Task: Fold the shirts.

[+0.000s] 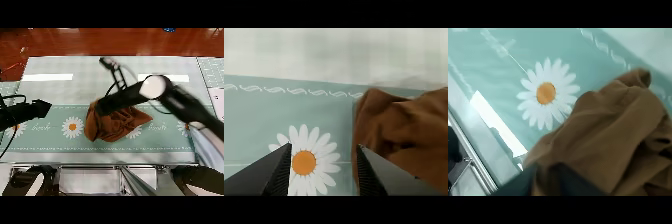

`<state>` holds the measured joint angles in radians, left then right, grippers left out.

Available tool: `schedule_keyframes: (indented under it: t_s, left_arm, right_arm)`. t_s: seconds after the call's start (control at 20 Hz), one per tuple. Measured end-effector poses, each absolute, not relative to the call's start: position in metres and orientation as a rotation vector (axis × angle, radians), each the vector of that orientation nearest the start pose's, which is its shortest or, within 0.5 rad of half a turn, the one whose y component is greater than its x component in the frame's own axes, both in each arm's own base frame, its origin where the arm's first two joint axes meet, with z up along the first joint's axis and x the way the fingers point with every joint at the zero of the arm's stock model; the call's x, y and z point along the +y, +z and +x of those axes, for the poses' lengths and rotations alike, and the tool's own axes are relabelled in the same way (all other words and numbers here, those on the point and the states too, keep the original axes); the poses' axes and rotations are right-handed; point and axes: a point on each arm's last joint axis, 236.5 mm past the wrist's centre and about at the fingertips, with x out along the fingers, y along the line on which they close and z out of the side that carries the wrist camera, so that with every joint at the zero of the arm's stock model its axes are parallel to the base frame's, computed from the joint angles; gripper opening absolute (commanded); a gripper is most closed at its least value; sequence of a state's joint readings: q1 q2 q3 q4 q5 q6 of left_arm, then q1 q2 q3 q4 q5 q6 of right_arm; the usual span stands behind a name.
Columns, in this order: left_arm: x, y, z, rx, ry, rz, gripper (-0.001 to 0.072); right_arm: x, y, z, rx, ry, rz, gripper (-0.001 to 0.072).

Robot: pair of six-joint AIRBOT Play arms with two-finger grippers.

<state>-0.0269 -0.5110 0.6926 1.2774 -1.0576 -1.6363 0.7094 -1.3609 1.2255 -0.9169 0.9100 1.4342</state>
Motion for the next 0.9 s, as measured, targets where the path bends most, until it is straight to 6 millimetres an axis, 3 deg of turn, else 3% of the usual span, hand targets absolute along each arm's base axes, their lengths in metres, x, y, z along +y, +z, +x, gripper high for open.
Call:
schedule_keyframes:
  t_s: [0.1,0.25,0.35,0.45,0.55,0.65,0.75,0.9]
  left_arm:
    - [-0.071,0.077,0.259,0.921,-0.181,-0.315,0.0503]
    - [-0.075,0.054,0.246,0.999,-0.189,-0.33,0.0502]
    - [-0.079,0.041,0.235,1.054,-0.198,-0.342,0.0502]
    - [-0.087,0.028,0.223,1.116,-0.219,-0.374,0.0502]
    - [-0.104,0.012,0.209,1.189,-0.278,-0.426,0.0502]
    - [-0.122,-0.006,0.195,1.269,-0.343,-0.483,0.0502]
    - [-0.134,-0.025,0.187,1.328,-0.388,-0.527,0.0502]
    - [-0.157,-0.036,0.194,1.328,-0.493,-0.603,0.0502]
  right_arm:
    - [0.38,0.042,0.282,1.177,0.913,0.181,0.0407]
    - [0.334,0.056,0.326,1.135,0.8,0.264,0.0406]
    - [0.269,0.075,0.363,1.074,0.668,0.294,0.0403]
    - [0.192,0.081,0.38,1.053,0.499,0.302,0.0401]
    - [0.121,0.069,0.374,1.079,0.331,0.321,0.0401]
    - [0.072,0.05,0.353,1.117,0.205,0.364,0.0401]
    - [0.045,0.026,0.326,1.158,0.124,0.418,0.0401]
    - [0.04,-0.003,0.291,1.213,0.094,0.487,0.0401]
